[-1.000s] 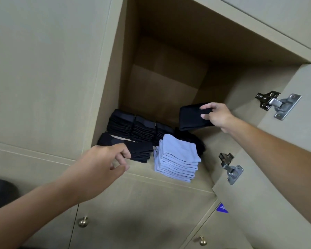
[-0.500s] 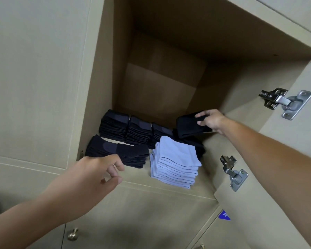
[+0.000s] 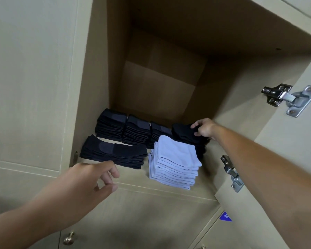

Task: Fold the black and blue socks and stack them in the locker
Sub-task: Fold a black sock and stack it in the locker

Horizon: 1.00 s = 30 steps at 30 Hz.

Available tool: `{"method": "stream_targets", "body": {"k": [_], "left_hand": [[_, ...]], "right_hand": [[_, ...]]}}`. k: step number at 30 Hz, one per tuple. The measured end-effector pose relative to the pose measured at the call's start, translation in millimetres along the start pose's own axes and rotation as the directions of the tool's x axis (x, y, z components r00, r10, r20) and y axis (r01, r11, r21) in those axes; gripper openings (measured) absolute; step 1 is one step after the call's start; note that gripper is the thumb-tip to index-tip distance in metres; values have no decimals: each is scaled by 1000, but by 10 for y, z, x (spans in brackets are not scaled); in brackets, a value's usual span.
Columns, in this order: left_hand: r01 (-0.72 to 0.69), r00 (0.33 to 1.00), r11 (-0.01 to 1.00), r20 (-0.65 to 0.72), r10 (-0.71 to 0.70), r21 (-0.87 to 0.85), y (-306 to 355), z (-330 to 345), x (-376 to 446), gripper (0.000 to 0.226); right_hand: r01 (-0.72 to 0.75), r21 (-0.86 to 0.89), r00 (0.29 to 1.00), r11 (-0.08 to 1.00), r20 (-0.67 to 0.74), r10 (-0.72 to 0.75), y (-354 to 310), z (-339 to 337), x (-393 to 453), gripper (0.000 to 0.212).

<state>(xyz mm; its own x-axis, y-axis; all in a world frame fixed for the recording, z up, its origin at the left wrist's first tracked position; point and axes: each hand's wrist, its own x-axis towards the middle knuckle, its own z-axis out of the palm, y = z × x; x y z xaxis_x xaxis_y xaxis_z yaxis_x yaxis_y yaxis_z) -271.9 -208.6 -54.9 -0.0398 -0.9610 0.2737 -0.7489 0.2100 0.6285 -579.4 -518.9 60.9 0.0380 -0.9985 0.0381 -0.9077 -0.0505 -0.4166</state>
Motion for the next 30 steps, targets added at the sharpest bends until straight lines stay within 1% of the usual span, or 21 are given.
{"method": "stream_targets", "body": {"k": [3,7,9,11,13,16,17,19,21,24,27,28,30], "left_hand": [[11,1000,1000,12,-11,7,-2,4,5,12],[25,1000,1000,13,-25,12,-10,14,7,13],[30,999,999,10,-30,11,-9,16,8,13],[34,999,999,16,-34,12,-8,15,4,13],[34,999,999,33,-35,19,-3,12,1,12],[31,999,999,40,-32,26,-5,-9,4,12],[33,999,999,41,-34,25,-7,-21,7,12],[37,999,999,30,-38,13,-13,-44,10,13],[35,999,999,11,-35,-3,-18,-61,7,14],[46,999,999,1,-46,-21,-43,-71,-5,14],[65,998,998,-18,-65,-25,-75,-97,-21,14],[71,997,997,-17,-72,-20,-79,-115,-31,13],[85,996,996,-11,-85,-16,-81,-160,-61,13]], "right_hand": [[11,-39,1000,999,-9,-11,25,20,45,35],[-5,-104,997,995,-71,-2,-34,-27,63,32],[42,-99,996,994,-76,-50,-107,-35,30,30],[106,-87,994,991,-19,-108,-191,-5,-39,39],[141,-99,987,985,98,-131,-220,83,-97,51],[114,-162,958,980,278,-65,-167,262,-154,60],[84,-171,949,982,313,-27,-138,320,-160,61],[51,-158,940,986,341,5,-101,412,-171,62],[40,-129,942,991,337,6,-104,441,-182,62],[66,-106,953,992,300,-31,-155,358,-198,59],[116,-164,966,980,250,-73,-206,211,-202,53],[140,-177,970,974,220,-100,-227,166,-218,47],[186,-180,979,966,112,-168,-257,101,-243,26]]}}
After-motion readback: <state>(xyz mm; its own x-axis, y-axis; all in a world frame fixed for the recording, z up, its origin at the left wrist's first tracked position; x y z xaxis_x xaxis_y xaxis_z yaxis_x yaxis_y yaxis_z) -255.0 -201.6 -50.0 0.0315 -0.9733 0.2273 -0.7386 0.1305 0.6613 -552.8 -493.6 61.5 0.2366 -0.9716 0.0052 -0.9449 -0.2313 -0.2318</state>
